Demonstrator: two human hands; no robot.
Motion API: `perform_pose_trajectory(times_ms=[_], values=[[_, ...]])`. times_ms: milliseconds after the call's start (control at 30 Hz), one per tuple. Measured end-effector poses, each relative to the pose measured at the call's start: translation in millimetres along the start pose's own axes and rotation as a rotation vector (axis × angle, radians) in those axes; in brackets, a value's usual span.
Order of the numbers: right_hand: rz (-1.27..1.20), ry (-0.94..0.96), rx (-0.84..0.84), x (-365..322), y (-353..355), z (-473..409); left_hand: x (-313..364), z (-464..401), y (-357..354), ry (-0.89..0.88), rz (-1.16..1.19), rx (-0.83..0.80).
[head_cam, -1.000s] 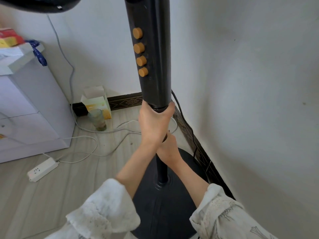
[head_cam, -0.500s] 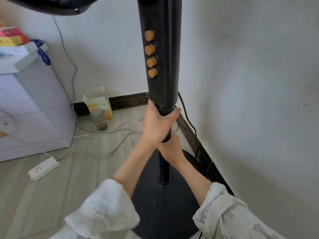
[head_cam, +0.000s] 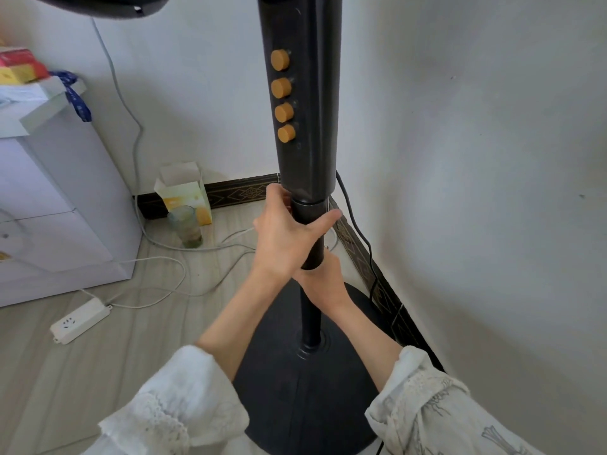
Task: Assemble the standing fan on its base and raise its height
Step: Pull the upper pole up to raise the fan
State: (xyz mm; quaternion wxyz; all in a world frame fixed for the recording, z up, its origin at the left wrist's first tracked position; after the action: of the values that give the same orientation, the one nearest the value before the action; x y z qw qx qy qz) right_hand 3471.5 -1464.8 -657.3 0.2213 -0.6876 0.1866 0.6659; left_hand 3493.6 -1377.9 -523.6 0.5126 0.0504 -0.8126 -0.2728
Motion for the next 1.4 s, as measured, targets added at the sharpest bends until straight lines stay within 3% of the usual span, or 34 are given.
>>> perform_pose_trajectory(times_ms=[100,167,300,467,533,567,633,700,733,833,933,1000,1067,1167,1233,1300,1400], values=[[0.000,-0.016,-0.007,1.2,0.8,1.0,-7.2,-7.8,-6.1,-0.072,0.073,-0.390],[-0.015,-0.004,-0.011,-0.3,0.9,2.3,-9.3,-4.2,-4.1,-0.117,0.189,-0.526],[-0.007,-0.006,0.002,1.1,0.8,0.3,-9.5,-3.8,-6.5,-0.063,0.164,-0.418],[0.016,0.048,-0.014,-3.4,-0.2,-2.6,-4.3,4.1,-2.5,0.032,-0.077,0.008],[0.018,0.045,-0.018,-2.7,0.0,-2.8,2.2,5.0,1.5,0.015,-0.117,0.069],[0.010,0.027,-0.017,-1.3,0.6,-2.8,3.2,1.2,2.0,-0.008,-0.146,0.030],[-0.005,-0.006,-0.019,1.1,1.0,-1.9,0.0,-6.4,-2.5,-0.053,-0.116,-0.200],[-0.010,-0.017,-0.019,1.5,0.8,-0.8,-3.3,-4.0,-8.2,-0.084,0.080,-0.482],[-0.013,-0.016,-0.021,1.5,0.4,-0.5,-4.7,-2.3,-8.2,-0.099,0.159,-0.547],[-0.005,-0.016,-0.010,2.0,-0.3,-0.8,-10.5,-3.6,-4.9,-0.078,0.152,-0.427],[0.009,0.011,-0.017,-1.4,-1.3,-1.5,-14.8,1.0,-3.9,0.033,-0.048,-0.062],[0.023,0.043,-0.028,-5.0,-2.1,-1.1,-5.0,6.5,-1.5,0.028,-0.092,0.088],[0.010,0.023,-0.033,-3.3,-1.7,-0.7,0.4,-0.3,-2.2,-0.030,-0.125,0.018],[-0.017,-0.026,-0.020,1.4,1.4,-0.2,-5.4,-7.0,-10.0,-0.096,0.111,-0.416],[-0.033,-0.021,-0.020,0.4,1.2,0.7,-6.2,-3.8,-6.5,-0.166,0.237,-0.565],[-0.039,-0.019,-0.020,0.3,0.4,1.1,-8.5,-5.1,-3.4,-0.153,0.194,-0.519],[-0.023,-0.021,-0.021,0.4,-0.4,-0.6,-13.6,-9.3,-3.7,-0.057,0.051,-0.296]])
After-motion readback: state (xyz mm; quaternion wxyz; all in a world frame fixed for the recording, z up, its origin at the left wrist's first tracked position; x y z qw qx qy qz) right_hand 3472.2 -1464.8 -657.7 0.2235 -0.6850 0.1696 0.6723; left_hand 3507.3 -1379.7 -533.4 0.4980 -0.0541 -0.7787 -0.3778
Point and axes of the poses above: each hand's wrist, its own z-axis away from the middle knuckle, its own y-axis out of the back of the hand, x = y × z, the point moved 8 cm from there along -z, towards the middle knuckle, and after that the axes turned 14 degrees about -z, right-handed, at the moved point
